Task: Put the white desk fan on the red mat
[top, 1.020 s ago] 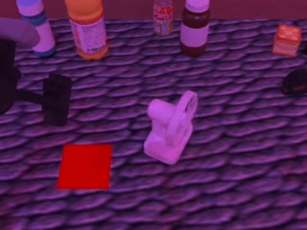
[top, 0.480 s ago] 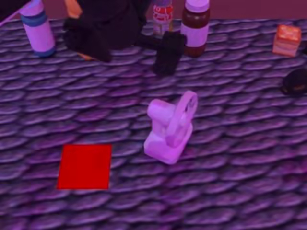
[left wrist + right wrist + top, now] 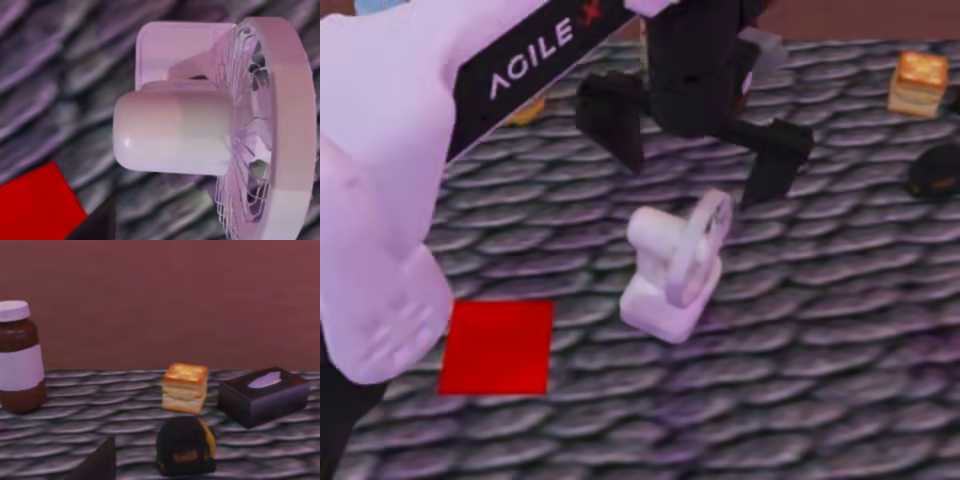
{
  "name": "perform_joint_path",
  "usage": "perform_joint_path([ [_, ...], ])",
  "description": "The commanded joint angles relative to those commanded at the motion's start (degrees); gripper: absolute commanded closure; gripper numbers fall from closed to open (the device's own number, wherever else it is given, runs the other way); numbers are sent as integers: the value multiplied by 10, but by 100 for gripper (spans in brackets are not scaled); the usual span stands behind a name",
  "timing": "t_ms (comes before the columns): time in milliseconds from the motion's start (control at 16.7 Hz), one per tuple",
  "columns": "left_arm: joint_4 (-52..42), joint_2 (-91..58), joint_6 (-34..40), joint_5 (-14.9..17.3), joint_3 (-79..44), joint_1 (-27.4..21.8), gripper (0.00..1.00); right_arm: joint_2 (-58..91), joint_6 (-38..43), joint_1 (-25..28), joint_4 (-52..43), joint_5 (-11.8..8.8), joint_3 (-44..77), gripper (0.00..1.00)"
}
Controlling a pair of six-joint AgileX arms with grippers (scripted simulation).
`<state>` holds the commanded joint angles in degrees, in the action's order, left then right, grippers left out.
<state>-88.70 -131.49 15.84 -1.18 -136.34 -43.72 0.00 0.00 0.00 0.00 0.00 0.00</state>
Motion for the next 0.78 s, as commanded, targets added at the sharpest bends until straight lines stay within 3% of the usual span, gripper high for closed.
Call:
perform_joint_path([
  [480, -4, -13, 2, 0, -11, -1, 0, 0, 0, 0, 0, 0, 0, 0],
  [780, 72, 1, 0, -1, 81, -1, 0, 0, 0, 0, 0, 0, 0, 0],
])
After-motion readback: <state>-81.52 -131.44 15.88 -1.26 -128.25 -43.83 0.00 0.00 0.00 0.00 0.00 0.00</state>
